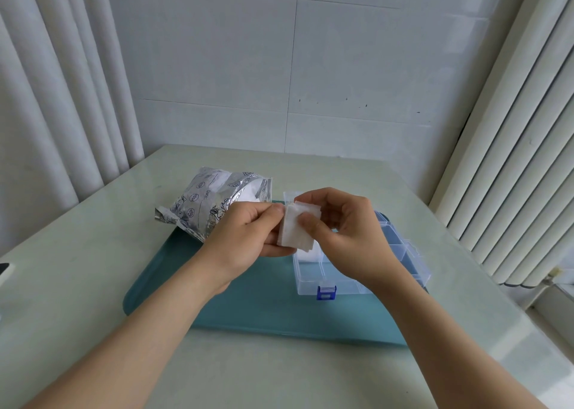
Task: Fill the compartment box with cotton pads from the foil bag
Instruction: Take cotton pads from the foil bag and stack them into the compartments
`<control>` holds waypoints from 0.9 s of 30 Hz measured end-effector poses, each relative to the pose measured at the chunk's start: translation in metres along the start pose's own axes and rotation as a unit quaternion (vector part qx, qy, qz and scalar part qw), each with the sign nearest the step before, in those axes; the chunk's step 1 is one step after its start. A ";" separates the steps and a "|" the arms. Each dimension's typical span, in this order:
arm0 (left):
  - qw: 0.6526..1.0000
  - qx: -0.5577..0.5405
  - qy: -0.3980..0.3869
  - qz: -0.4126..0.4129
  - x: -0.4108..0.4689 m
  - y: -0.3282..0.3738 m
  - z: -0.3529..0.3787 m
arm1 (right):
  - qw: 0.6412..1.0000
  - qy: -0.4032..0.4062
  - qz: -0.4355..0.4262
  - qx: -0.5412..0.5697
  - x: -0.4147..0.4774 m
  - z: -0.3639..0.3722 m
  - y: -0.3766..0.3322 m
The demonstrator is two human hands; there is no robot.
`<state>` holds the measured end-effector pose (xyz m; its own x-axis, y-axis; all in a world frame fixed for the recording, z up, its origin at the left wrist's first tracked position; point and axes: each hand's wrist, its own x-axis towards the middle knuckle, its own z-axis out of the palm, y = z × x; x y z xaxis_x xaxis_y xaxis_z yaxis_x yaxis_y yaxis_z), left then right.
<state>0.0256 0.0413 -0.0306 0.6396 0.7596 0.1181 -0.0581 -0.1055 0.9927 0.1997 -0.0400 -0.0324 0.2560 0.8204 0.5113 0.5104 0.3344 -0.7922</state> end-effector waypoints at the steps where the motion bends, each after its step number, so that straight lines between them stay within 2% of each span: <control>1: 1.000 -0.005 -0.007 -0.002 0.000 0.000 0.000 | 1.000 0.003 0.000 -0.013 0.000 0.000 0.000; 6: 0.999 -0.032 -0.038 -0.001 0.004 -0.004 -0.002 | 0.999 0.034 0.009 -0.033 0.000 0.000 -0.003; 10: 0.998 -0.007 -0.057 0.026 0.003 -0.007 0.000 | 0.996 0.040 -0.005 -0.074 0.001 0.002 -0.001; 15: 0.999 -0.020 -0.037 0.016 0.004 -0.007 0.001 | 0.966 -0.035 -0.105 -0.232 -0.007 0.003 -0.004; 18: 0.998 -0.022 -0.053 0.015 0.004 -0.009 -0.001 | 0.945 -0.020 -0.137 -0.296 -0.007 0.008 -0.001; 20: 0.997 -0.016 -0.068 0.020 0.004 -0.009 -0.001 | 0.943 -0.023 -0.152 -0.296 -0.009 0.009 -0.002; 22: 0.997 -0.007 -0.066 0.027 0.004 -0.009 0.000 | 0.960 -0.024 -0.129 -0.247 -0.009 0.007 -0.005; 25: 0.998 0.011 -0.048 0.046 0.005 -0.011 0.003 | 0.981 0.032 -0.033 -0.189 -0.005 0.003 -0.009; 27: 0.997 0.039 -0.024 0.062 0.005 -0.012 0.003 | 0.990 0.025 0.025 -0.136 -0.001 0.001 -0.010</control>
<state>0.0322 0.0443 -0.0423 0.6677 0.7056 0.2371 -0.0801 -0.2485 0.9653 0.1938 -0.0438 -0.0255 0.3231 0.8061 0.4958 0.6969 0.1518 -0.7009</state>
